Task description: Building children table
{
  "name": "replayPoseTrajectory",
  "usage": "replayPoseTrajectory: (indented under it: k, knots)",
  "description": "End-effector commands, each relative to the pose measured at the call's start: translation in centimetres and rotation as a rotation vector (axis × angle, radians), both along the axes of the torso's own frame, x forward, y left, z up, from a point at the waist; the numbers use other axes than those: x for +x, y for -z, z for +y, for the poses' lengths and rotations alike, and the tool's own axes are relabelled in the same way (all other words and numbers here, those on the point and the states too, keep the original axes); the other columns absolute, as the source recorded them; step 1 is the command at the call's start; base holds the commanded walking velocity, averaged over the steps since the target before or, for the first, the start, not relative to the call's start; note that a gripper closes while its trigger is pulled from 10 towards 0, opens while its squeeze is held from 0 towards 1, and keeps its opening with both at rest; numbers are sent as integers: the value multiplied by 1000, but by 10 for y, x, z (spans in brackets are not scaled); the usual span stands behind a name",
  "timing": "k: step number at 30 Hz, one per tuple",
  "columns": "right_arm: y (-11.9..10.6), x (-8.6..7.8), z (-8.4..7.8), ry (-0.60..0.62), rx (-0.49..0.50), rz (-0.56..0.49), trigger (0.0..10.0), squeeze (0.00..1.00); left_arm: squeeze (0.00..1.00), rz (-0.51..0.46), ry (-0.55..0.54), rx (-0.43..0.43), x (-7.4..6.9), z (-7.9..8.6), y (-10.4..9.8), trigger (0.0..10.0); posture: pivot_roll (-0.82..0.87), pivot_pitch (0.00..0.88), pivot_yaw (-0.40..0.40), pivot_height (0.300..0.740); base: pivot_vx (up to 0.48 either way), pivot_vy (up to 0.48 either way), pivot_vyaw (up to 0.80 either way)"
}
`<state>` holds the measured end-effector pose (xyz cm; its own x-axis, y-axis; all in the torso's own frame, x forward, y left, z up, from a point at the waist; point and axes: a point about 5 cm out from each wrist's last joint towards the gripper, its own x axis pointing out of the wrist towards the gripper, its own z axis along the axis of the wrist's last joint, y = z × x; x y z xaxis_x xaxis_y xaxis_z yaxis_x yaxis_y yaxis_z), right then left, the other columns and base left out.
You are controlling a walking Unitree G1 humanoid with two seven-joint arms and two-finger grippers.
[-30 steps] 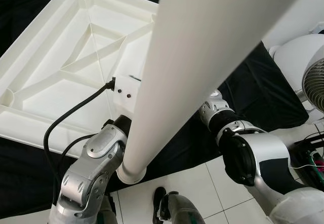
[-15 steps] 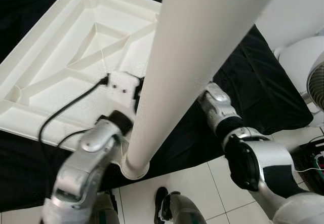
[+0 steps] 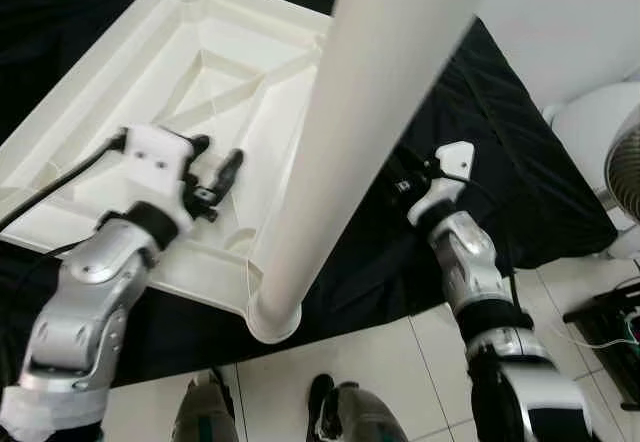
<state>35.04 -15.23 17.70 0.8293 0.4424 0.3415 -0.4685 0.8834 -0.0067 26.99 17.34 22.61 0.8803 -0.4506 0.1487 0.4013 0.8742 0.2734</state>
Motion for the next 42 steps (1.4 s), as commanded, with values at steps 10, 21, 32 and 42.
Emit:
replayPoseTrajectory:
  k: [10,21,32,42]
  knots:
    - [-16,-21,-18,-32,7,-35,10000,0,0,130,207,226,-21,34,18,10000,160,165,-90,740,0,0,0]
    - [-22,-27,-23,-54,-45,-10,10000,0,0,193,351,393,-34,45,19,10000,178,152,-97,740,0,0,0]
    - [-28,-28,-24,-55,-57,-6,10000,0,0,209,413,567,-32,44,35,10000,170,147,-89,740,0,0,0]
    - [-34,-35,-21,-52,-42,-17,10000,0,0,170,368,592,-7,31,45,10000,144,166,-68,740,0,0,0]
